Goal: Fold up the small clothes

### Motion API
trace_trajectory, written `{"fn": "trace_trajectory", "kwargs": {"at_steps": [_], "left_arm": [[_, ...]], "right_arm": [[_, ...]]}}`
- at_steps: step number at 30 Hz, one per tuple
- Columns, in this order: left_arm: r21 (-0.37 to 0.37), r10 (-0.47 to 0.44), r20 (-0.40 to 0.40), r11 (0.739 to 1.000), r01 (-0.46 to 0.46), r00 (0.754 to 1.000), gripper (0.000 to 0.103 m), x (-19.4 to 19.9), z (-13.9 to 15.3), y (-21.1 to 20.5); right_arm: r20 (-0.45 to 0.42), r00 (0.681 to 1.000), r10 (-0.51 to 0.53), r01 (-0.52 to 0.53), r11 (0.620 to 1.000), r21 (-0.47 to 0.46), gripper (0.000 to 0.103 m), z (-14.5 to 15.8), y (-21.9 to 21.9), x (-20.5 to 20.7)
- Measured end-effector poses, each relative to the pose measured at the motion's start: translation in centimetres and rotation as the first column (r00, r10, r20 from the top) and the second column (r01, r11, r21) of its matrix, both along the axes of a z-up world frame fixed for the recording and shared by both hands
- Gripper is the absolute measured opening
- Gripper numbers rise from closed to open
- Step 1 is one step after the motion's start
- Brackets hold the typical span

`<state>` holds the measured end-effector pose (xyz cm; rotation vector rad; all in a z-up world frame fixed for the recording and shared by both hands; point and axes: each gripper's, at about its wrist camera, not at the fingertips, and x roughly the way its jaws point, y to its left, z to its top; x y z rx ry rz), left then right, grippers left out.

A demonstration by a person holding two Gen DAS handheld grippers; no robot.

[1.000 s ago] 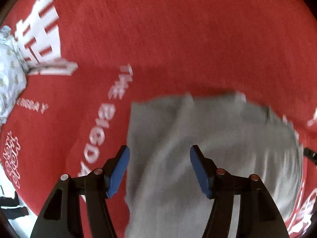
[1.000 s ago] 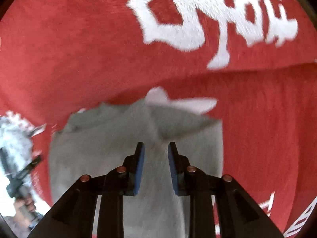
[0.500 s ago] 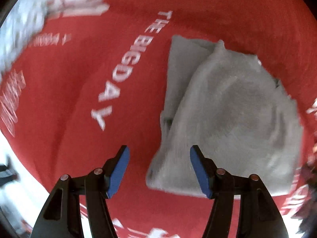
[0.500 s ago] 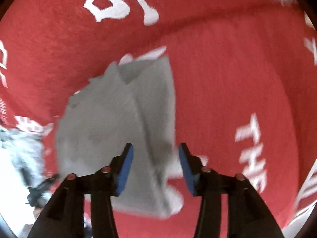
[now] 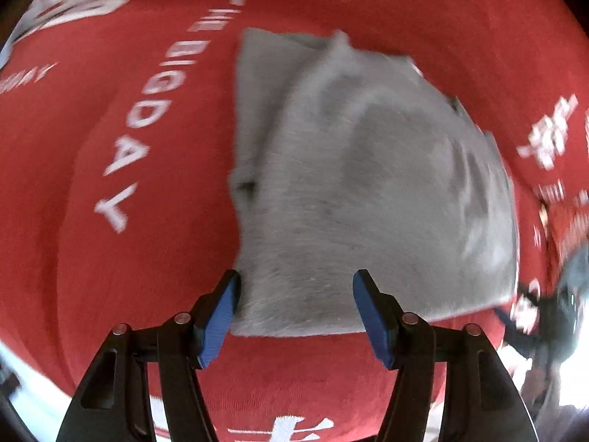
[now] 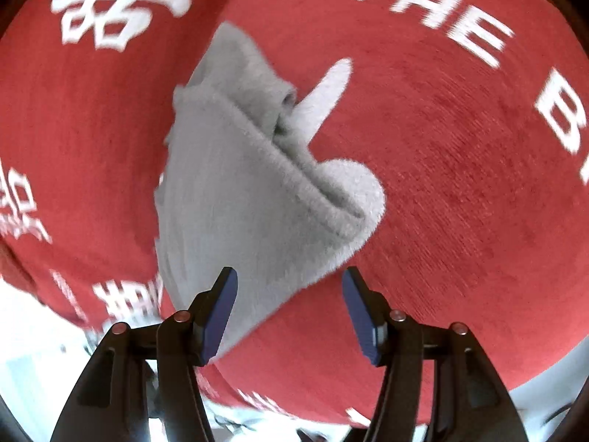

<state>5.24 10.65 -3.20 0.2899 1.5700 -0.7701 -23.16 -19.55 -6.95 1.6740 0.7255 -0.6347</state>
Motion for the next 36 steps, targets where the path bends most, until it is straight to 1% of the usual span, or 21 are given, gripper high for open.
{"fn": "trace_trajectory", "kwargs": {"at_steps": [1,2,3,4,5,6,8,9,11,14,16,18,20,21,23,24,26,29,32,35,36], "left_arm": [[-0.007,-0.021,-0.012,1.000,0.021,1.000,0.042,0.0,-0.3,-0.3],[-0.003,-0.050,-0.029,0.999,0.050,0.998,0.025,0.0,-0.8,-0.7],[0.024,-0.075,-0.027,0.997,0.076,0.997,0.007,0.5,-1.4,-1.2],[0.016,-0.082,-0.037,0.996,0.083,0.996,0.007,0.6,-1.3,-1.1],[-0.005,-0.080,-0.058,0.997,0.080,0.995,0.007,1.0,-1.1,-0.9],[-0.025,-0.090,-0.060,0.996,0.089,0.994,0.007,1.1,-0.6,-0.6],[-0.051,-0.130,-0.026,0.990,0.128,0.991,0.007,0.7,1.1,-0.2],[-0.056,-0.138,-0.018,0.989,0.137,0.990,0.007,0.4,1.5,-0.1],[-0.045,-0.155,-0.002,0.987,0.155,0.988,0.007,-0.2,1.3,0.2],[0.017,-0.161,0.010,0.987,0.161,0.987,0.007,-0.2,-1.0,0.6],[-0.002,-0.137,0.015,0.991,0.137,0.991,0.007,-0.2,-1.3,1.2],[0.003,-0.117,0.006,0.993,0.116,0.993,0.007,0.1,-0.5,1.6],[0.013,-0.118,0.034,0.993,0.118,0.992,0.007,0.4,0.6,2.4],[0.018,-0.119,0.049,0.993,0.118,0.992,0.007,0.7,1.3,2.6],[0.021,-0.110,0.076,0.994,0.108,0.991,0.007,1.4,2.7,2.8],[0.011,-0.101,0.097,0.995,0.100,0.990,0.007,1.8,3.5,2.6],[-0.011,-0.088,0.130,0.996,0.090,0.988,0.007,3.0,4.6,1.7],[-0.042,-0.100,0.174,0.993,0.109,0.980,0.007,4.8,4.8,-1.4],[-0.051,-0.098,0.210,0.993,0.111,0.973,0.007,6.2,4.0,-6.2],[-0.082,-0.058,0.197,0.994,0.076,0.979,0.007,6.8,2.7,-10.4],[-0.075,-0.057,0.206,0.994,0.074,0.977,0.007,6.8,2.2,-11.3]], "right_arm": [[0.005,0.999,-0.037,0.037,0.999,-0.009,0.063,0.0,-0.1,-0.1],[0.007,0.998,-0.063,0.063,0.998,-0.021,0.063,0.0,-0.3,-0.1],[-0.002,0.996,-0.087,0.087,0.996,-0.036,0.063,0.1,-0.5,0.0],[-0.013,0.996,-0.091,0.090,0.995,-0.048,0.051,0.2,-0.7,0.2],[-0.042,0.997,-0.068,0.066,0.996,-0.062,0.026,0.5,-1.1,0.6],[-0.074,0.997,-0.021,0.015,0.997,-0.072,0.009,0.8,-1.3,1.3],[-0.126,0.989,0.078,-0.097,0.984,-0.147,0.009,2.7,-1.6,2.8],[-0.161,0.976,0.143,-0.174,0.965,-0.198,0.009,4.1,-1.6,3.5],[-0.203,0.959,0.200,-0.247,0.939,-0.241,0.008,5.4,-1.5,4.1],[-0.273,0.934,0.229,-0.292,0.932,-0.217,0.008,3.8,-1.8,4.4],[-0.329,0.907,0.263,-0.334,0.925,-0.181,0.008,1.8,-1.9,4.5],[-0.323,0.910,0.261,-0.331,0.925,-0.186,0.008,1.5,-2.1,4.7],[-0.372,0.889,0.268,-0.351,0.919,-0.178,0.021,2.4,-2.0,4.3],[-0.434,0.859,0.270,-0.370,0.915,-0.164,0.033,2.7,-1.9,4.4],[-0.496,0.827,0.263,-0.380,0.912,-0.152,0.035,3.6,-1.7,3.9],[-0.505,0.829,0.239,-0.369,0.913,-0.174,0.035,4.7,-1.7,3.5],[-0.488,0.848,0.206,-0.353,0.907,-0.231,0.032,6.3,-1.9,3.3],[-0.452,0.865,0.217,-0.379,0.874,-0.305,0.031,8.0,-3.7,5.8],[-0.428,0.861,0.276,-0.439,0.828,-0.348,0.031,7.6,-6.4,10.4],[-0.415,0.857,0.307,-0.466,0.805,-0.366,0.030,6.8,-7.6,14.0],[-0.414,0.852,0.321,-0.480,0.794,-0.372,0.030,6.5,-8.7,15.0]]}}
